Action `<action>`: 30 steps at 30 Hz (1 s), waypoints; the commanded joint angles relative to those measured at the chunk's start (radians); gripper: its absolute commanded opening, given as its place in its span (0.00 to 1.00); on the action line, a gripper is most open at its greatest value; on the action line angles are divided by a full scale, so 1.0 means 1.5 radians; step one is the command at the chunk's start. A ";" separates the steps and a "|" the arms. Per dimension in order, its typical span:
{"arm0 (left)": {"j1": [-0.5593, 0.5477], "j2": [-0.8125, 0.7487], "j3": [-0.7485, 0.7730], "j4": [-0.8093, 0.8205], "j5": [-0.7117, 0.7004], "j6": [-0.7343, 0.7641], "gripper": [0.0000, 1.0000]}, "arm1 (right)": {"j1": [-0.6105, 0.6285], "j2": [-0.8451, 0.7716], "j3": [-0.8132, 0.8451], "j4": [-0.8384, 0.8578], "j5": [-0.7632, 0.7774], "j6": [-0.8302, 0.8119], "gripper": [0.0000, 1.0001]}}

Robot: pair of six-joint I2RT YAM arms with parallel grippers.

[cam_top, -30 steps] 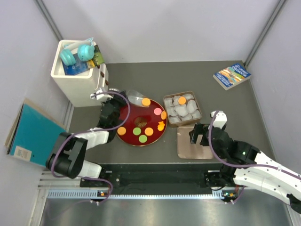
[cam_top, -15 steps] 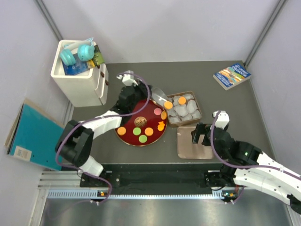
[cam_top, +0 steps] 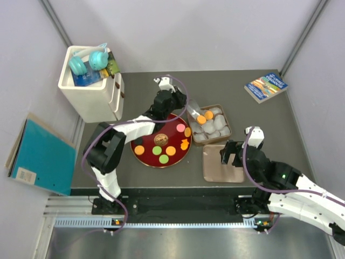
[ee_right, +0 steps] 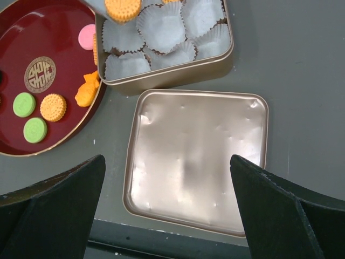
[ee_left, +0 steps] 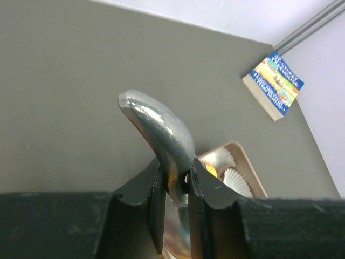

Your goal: Pack the cookies

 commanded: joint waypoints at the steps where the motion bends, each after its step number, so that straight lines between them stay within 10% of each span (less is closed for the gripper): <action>1: -0.019 0.022 0.082 0.025 -0.019 0.065 0.00 | 0.000 -0.006 0.022 0.008 0.016 -0.005 0.99; 30: -0.086 -0.007 0.083 0.082 -0.204 0.326 0.00 | 0.000 -0.013 0.016 -0.002 0.015 0.001 0.99</action>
